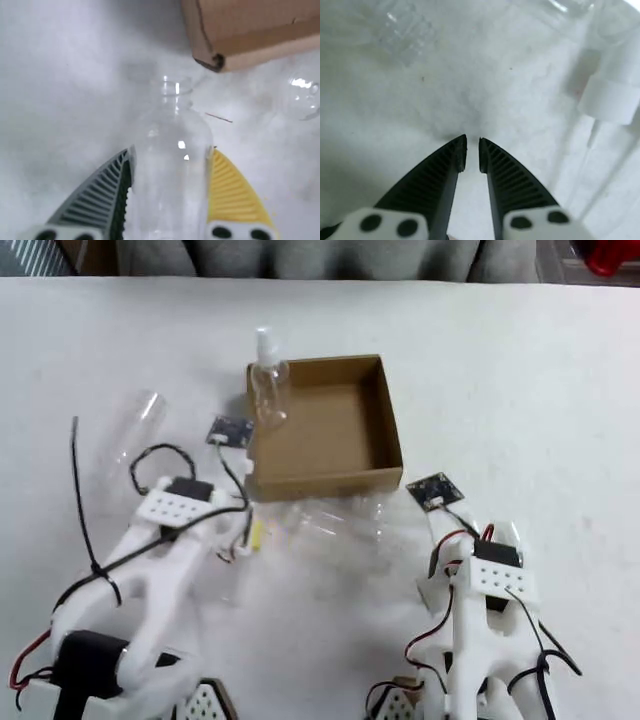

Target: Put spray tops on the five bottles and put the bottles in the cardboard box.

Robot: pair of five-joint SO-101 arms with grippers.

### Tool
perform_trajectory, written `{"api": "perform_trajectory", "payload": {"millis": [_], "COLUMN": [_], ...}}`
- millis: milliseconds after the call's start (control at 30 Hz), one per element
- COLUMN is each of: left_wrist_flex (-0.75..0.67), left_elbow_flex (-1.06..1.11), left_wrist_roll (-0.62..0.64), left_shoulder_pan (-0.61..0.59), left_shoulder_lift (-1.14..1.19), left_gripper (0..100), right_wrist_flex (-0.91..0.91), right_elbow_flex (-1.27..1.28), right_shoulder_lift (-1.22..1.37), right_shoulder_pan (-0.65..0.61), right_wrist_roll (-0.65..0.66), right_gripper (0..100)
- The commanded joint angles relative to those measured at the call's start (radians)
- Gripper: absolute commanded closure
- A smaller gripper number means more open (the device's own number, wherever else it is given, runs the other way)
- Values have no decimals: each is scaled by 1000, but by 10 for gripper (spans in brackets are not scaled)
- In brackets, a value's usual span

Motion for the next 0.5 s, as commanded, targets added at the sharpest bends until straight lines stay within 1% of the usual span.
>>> {"api": "perform_trajectory", "payload": {"millis": [0,167,200,267,333,400,467], "left_wrist_flex": [-18,-20,-17,-12,5,44,98], "left_elbow_flex": [-54,-54,-54,-54,-54,-74,-109], "left_wrist_roll": [-94,-98,-94,-91,-89,-89,-89], "left_shoulder_pan": [-64,-67,-68,-70,-70,-70,-70], "left_shoulder_lift": [-1,-1,-1,-1,-1,-1,-1], "left_gripper": [976,973,959,893,799,712,652], "right_wrist_flex": [-12,-12,-12,-12,-12,-12,-12], "right_elbow_flex": [-9,-9,-9,-9,-9,-9,-9], "right_shoulder_lift": [-13,-13,-13,-13,-13,-13,-13], "right_shoulder_pan": [-7,-7,-7,-7,-7,-7,-7], "right_wrist_roll": [11,11,11,11,11,11,11], "right_gripper": [983,983,983,983,983,983,983]}}
